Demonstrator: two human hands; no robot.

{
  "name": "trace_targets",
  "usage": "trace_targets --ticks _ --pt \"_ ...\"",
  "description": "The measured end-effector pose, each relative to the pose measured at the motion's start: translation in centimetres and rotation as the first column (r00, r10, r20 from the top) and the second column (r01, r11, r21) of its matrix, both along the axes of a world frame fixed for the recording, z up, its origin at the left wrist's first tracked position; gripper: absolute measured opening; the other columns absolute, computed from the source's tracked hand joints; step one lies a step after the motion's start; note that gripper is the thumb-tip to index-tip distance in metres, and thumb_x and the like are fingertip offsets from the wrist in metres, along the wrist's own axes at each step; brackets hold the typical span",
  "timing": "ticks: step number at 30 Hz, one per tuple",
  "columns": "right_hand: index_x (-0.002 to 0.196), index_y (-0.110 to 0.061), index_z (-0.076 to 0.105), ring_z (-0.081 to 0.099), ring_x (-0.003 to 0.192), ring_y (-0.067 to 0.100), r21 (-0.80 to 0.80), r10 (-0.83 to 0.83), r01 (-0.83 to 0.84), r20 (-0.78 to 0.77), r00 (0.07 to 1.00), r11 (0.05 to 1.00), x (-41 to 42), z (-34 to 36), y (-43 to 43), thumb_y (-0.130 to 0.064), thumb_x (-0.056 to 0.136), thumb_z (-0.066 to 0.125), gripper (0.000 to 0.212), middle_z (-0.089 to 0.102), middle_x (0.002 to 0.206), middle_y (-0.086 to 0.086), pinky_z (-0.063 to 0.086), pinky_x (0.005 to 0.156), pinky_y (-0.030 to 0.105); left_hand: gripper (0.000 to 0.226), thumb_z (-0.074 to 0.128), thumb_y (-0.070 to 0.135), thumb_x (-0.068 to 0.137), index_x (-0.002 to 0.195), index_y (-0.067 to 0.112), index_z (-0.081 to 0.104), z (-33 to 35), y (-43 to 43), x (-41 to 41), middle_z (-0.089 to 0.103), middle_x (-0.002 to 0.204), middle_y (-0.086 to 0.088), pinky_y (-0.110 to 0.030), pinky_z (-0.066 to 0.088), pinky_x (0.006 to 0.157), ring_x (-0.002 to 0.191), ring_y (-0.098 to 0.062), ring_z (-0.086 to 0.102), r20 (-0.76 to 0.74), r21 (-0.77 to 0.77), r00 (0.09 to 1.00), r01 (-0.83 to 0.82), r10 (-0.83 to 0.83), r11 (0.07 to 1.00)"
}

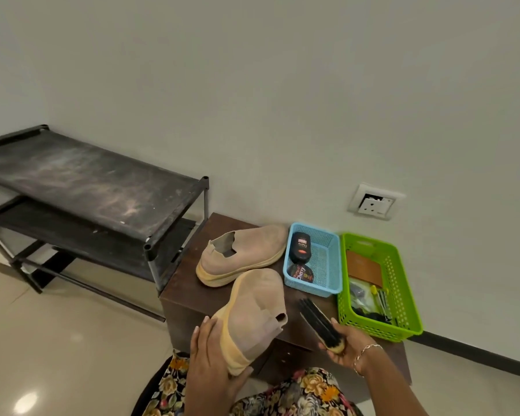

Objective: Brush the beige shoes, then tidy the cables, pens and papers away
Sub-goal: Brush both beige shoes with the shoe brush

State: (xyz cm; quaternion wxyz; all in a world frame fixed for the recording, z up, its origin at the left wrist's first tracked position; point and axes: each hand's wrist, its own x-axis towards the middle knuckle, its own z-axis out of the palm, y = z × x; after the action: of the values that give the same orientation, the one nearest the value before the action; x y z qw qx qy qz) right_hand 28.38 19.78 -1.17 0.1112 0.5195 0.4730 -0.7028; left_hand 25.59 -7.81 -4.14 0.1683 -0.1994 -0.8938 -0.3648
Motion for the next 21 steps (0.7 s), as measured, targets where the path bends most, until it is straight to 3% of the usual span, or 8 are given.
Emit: trace_targets --ticks 2,4,7,11,14,15,18,21 --pt "0.084 -0.008 0.052 0.058 0.033 0.021 0.017 -0.041 0.04 0.015 0.999 0.999 -0.4 -0.2 0.2 -0.021 0.096 0.046 0.018 0.063 0.051 0.013 0.042 0.029 0.019 0.087 0.055 0.058 0.054 0.117 0.0 0.041 0.1 0.1 0.0 0.041 0.12 -0.01 -0.021 0.008 0.114 0.114 -0.03 0.04 -0.001 -0.001 1.0 0.013 -0.013 1.0" --pt "0.078 -0.011 0.051 0.057 0.034 0.022 0.056 -0.096 0.094 0.025 0.995 0.994 -0.7 -0.5 0.3 -0.017 0.095 0.049 0.017 0.058 0.065 0.014 0.042 0.026 0.022 0.086 0.057 0.058 0.054 0.117 0.001 0.041 0.0 0.1 -0.1 0.041 0.121 -0.011 -0.022 0.01 0.114 0.116 -0.031 0.04 -0.006 0.004 1.0 0.03 -0.03 1.0" --pt "0.072 -0.007 0.048 0.05 0.06 0.025 0.156 -0.181 0.174 0.027 0.983 0.972 -1.0 -1.3 0.8 -0.014 0.092 0.055 0.022 0.049 0.079 0.012 0.042 0.025 0.024 0.084 0.059 0.056 0.057 0.118 0.002 0.041 -0.1 0.2 -0.1 0.041 0.127 -0.013 -0.025 0.016 0.113 0.12 -0.031 0.039 -0.03 0.008 0.998 0.05 -0.05 0.999" --pt "0.074 -0.004 0.048 0.047 0.074 0.025 0.206 -0.207 0.204 -0.004 0.978 0.957 -0.6 -1.9 0.8 -0.006 0.09 0.055 0.018 0.048 0.102 0.015 0.044 0.053 0.033 0.083 0.061 0.053 0.057 0.121 0.004 0.039 0.0 0.3 -0.4 0.04 0.13 -0.01 -0.031 0.023 0.112 0.121 -0.03 0.038 -0.036 0.052 0.996 0.078 -0.076 0.996" --pt "0.08 -0.002 0.052 0.049 0.079 0.025 0.226 -0.193 0.193 -0.022 0.981 0.955 -0.2 -2.0 0.7 -0.005 0.089 0.057 0.011 0.051 0.105 0.014 0.042 0.062 0.032 0.087 0.064 0.053 0.054 0.122 0.007 0.038 0.7 0.2 -0.6 0.046 0.129 -0.012 -0.055 0.033 0.1 0.122 -0.027 0.038 0.042 0.11 0.998 0.048 -0.053 0.993" --pt "0.08 0.001 0.054 0.05 0.081 0.028 0.264 -0.175 0.172 -0.012 0.985 0.949 -0.2 -1.9 0.6 -0.006 0.088 0.059 0.011 0.053 0.105 0.014 0.043 0.068 0.037 0.089 0.065 0.054 0.052 0.123 0.01 0.037 1.1 0.0 -0.7 0.049 0.128 -0.015 -0.053 0.034 0.099 0.122 -0.026 0.04 0.095 0.152 0.994 0.033 -0.047 0.988" --pt "0.099 0.01 0.058 0.052 0.092 0.033 0.549 -0.029 -0.045 0.126 0.992 0.834 -1.1 -1.2 -0.4 -0.011 0.085 0.063 0.026 0.058 0.114 0.026 0.042 0.085 0.042 0.092 0.07 0.055 0.044 0.123 0.02 0.036 2.8 -1.2 -0.6 0.048 0.127 -0.014 -0.022 0.037 0.104 0.124 -0.021 0.042 0.235 0.306 0.969 0.0 -0.076 0.952" --pt "0.108 0.005 0.061 0.056 0.106 0.035 0.735 0.152 -0.157 0.074 0.986 0.66 -3.2 1.7 -3.9 -0.007 0.085 0.061 0.026 0.061 0.117 0.024 0.04 0.093 0.036 0.099 0.075 0.053 0.034 0.12 0.019 0.04 3.9 -3.6 -0.5 0.047 0.124 0.0 -0.028 0.039 0.095 0.122 -0.027 0.046 0.31 0.41 0.95 -0.097 -0.038 0.907"
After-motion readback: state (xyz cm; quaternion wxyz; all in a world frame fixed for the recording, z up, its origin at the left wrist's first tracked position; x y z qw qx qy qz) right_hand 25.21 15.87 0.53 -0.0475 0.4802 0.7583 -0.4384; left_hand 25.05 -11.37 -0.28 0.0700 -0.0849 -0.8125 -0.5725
